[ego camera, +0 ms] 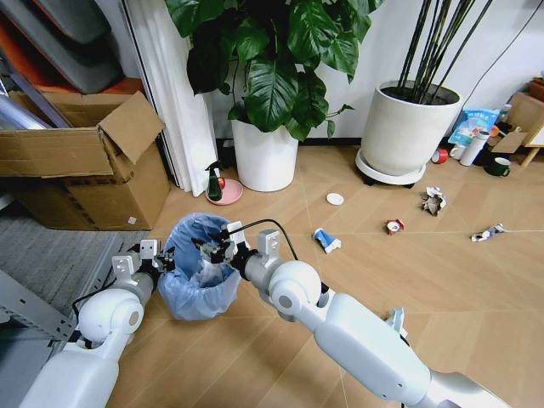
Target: Pick up the trash bin and place the garbage on the floor into it.
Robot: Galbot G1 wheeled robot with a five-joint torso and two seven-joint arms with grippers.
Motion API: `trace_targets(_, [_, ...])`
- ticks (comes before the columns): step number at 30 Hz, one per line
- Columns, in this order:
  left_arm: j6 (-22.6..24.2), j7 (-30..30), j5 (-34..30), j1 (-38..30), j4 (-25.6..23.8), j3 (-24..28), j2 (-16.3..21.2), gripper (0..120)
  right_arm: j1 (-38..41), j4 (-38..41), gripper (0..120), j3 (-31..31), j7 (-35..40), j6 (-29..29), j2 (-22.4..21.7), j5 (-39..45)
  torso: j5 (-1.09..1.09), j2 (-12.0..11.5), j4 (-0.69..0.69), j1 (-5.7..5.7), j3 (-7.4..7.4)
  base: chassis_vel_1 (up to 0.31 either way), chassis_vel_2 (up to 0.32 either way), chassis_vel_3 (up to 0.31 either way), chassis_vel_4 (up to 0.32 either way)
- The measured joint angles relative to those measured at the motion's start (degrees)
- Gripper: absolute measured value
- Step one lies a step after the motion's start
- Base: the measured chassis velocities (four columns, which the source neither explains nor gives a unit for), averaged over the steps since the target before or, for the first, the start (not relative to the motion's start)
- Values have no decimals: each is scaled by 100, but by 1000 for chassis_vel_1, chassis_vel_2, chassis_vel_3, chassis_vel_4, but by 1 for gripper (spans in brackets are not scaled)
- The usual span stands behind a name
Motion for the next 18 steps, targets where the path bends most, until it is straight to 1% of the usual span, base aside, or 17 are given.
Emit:
trace_targets(2, [-36,1,113,93,-81,-54,-5,0,-106,87,69,244,6,-7,-55,-201,1,0,0,0,0,0,0,0,0])
trace_targets(3, [-77,12,242,169,-137,-93,-5,0,-203,137,77,416,5,-16,-113,-345,1,0,1,0,0,0,0,0,0])
trace_targets(4, [-77,12,242,169,-137,-93,-5,0,-203,137,77,416,5,-16,-113,-345,1,0,1,0,0,0,0,0,0])
trace_targets(5, [-95,20,304,215,-174,-115,-5,0,-284,169,79,544,4,-34,-169,-431,2,0,1,0,0,0,0,0,0])
trace_targets(7, [-118,29,401,316,-280,-162,-5,0,-572,262,90,896,-10,-98,-336,-677,1,0,1,0,0,0,0,0,0])
trace_targets(8, [-125,29,428,351,-316,-179,-7,0,-683,293,93,1019,-25,-110,-409,-767,3,0,1,0,0,0,0,0,0])
trace_targets(9, [-125,29,428,351,-316,-179,-7,0,-683,293,93,1019,-25,-110,-409,-767,3,0,1,0,0,0,0,0,0])
trace_targets(10, [-139,29,464,398,-368,-200,-16,0,-914,354,97,1255,-69,-124,-572,-947,4,0,1,0,-1,0,0,0,0])
trace_targets(12, [-150,29,515,459,-441,-219,-40,0,-1289,465,100,1605,-171,-133,-840,-1201,4,0,0,0,-1,0,0,0,0])
trace_targets(13, [-150,29,515,459,-441,-219,-40,0,-1289,465,100,1605,-171,-133,-840,-1201,4,0,0,0,-1,0,0,0,0])
trace_targets(15, [-167,28,571,536,-531,-227,-80,0,-1819,642,100,2117,-336,-173,-1172,-1486,3,0,-2,0,-1,0,0,0,0])
trace_targets(17, [-167,28,571,536,-531,-227,-80,0,-1819,642,100,2117,-336,-173,-1172,-1486,3,0,-2,0,-1,0,0,0,0])
trace_targets(18, [-171,24,599,573,-570,-227,-105,0,-2138,716,100,2395,-433,-187,-1312,-1640,2,0,-5,0,-1,0,0,0,0])
